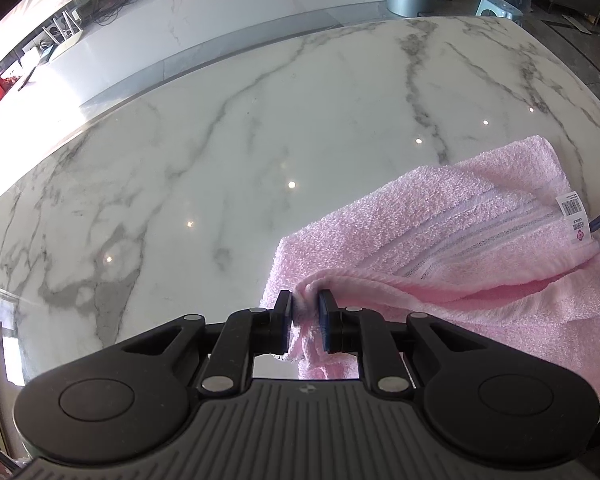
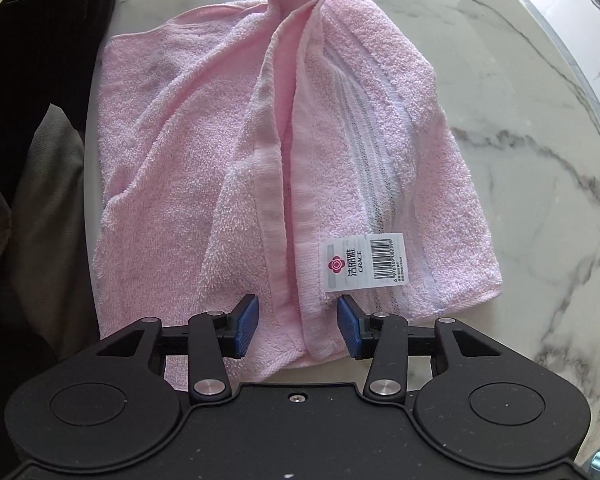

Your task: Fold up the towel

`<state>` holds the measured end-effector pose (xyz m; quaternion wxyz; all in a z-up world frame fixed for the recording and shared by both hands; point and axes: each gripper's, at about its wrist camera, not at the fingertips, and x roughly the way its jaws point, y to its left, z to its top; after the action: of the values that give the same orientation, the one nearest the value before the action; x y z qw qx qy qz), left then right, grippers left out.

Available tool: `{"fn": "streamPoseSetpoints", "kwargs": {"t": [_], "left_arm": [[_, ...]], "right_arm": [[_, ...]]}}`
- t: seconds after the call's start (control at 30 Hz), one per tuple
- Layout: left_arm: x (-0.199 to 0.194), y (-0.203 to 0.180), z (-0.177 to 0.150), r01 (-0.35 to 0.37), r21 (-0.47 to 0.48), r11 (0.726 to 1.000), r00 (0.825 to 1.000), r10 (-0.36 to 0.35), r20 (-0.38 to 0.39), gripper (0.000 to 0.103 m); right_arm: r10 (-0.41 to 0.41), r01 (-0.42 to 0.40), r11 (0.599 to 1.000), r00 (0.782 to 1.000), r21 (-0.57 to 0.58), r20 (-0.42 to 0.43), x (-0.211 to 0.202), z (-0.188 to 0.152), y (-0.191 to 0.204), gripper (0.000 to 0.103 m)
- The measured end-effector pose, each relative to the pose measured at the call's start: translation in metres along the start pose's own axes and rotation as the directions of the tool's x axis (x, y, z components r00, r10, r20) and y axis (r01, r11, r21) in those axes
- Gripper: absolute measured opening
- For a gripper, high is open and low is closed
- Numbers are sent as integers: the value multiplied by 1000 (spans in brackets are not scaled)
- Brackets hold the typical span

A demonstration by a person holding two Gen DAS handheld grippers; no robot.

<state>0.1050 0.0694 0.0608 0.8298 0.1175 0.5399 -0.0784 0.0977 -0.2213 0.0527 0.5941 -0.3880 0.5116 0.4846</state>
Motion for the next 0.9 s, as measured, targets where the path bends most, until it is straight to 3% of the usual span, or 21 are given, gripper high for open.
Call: {"fn": "streamPoseSetpoints", "kwargs": {"t": [0.33,0.43,0.6,0.67,0.9], "left_arm": [[2,1,0,5,-3,1000,1000,-5,-3,14],[3,3,-1,7,-6,1000,1000,-7,-5,14],[4,3,-2,6,-9,1000,1000,-7,-7,14],[4,2,-2,6,-7,1000,1000,-6,-8,14],[5,2,-2,4,-9,1000,1000,-4,-9,14]], "right_arm": [[11,-12,999,1000,-38,-27,20,7,7,46],[24,-24,999,1000,-21,-19,17,7,6,27],[23,-24,1000,1000,-12,-11,9,7,4,11],[14,-14,1000,1000,-18,-11,5,8,2,7],[-9,9,1000,1000,-11,-12,1,10,-3,9]]}}
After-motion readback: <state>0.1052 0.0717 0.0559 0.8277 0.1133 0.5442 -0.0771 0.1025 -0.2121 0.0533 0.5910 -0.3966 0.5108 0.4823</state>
